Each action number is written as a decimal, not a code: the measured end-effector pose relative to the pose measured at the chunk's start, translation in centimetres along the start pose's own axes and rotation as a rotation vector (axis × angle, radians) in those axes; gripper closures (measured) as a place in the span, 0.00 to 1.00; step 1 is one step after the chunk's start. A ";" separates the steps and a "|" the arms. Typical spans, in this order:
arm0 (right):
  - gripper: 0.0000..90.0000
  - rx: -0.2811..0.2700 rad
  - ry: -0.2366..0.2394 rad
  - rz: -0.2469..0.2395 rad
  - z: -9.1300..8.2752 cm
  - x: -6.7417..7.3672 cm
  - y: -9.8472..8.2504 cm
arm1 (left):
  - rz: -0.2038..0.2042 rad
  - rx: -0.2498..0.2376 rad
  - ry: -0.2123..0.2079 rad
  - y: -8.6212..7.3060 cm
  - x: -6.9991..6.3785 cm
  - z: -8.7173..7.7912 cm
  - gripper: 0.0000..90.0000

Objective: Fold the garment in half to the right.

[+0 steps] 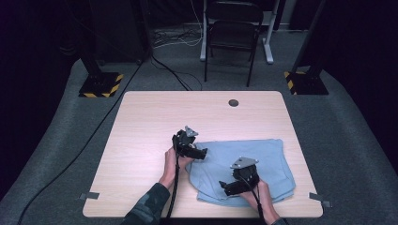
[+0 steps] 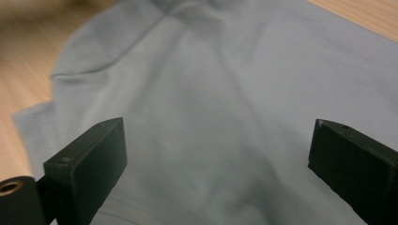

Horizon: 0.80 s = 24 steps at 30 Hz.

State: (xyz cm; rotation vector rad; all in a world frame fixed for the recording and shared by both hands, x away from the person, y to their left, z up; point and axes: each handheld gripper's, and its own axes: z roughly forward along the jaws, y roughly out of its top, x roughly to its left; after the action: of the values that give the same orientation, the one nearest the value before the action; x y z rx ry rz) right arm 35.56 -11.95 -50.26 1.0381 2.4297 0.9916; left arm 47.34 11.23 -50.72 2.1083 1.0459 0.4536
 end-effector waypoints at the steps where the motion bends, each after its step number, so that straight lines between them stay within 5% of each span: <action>1: 0.04 0.000 0.010 -0.015 0.2 0.7 0.2 | 0.002 0.006 -0.002 0.0 0.0 0.1 0.00; 11: 0.02 0.031 0.084 -0.093 2.0 4.9 0.9 | 0.009 0.025 -0.038 -0.1 -0.3 0.9 0.00; 18: 0.17 0.050 0.095 -0.173 3.0 7.5 1.3 | 0.007 0.032 -0.094 -0.6 -0.3 1.2 0.12; 24: 0.30 0.081 0.109 -0.198 3.6 8.3 1.2 | 0.017 0.022 -0.112 -1.3 -0.2 1.2 0.26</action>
State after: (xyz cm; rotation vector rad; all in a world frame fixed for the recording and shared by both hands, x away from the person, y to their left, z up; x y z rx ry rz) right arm 32.37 -3.61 -52.17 0.7672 2.6196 0.9122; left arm 47.25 11.08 -52.46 2.1378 0.9739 0.3297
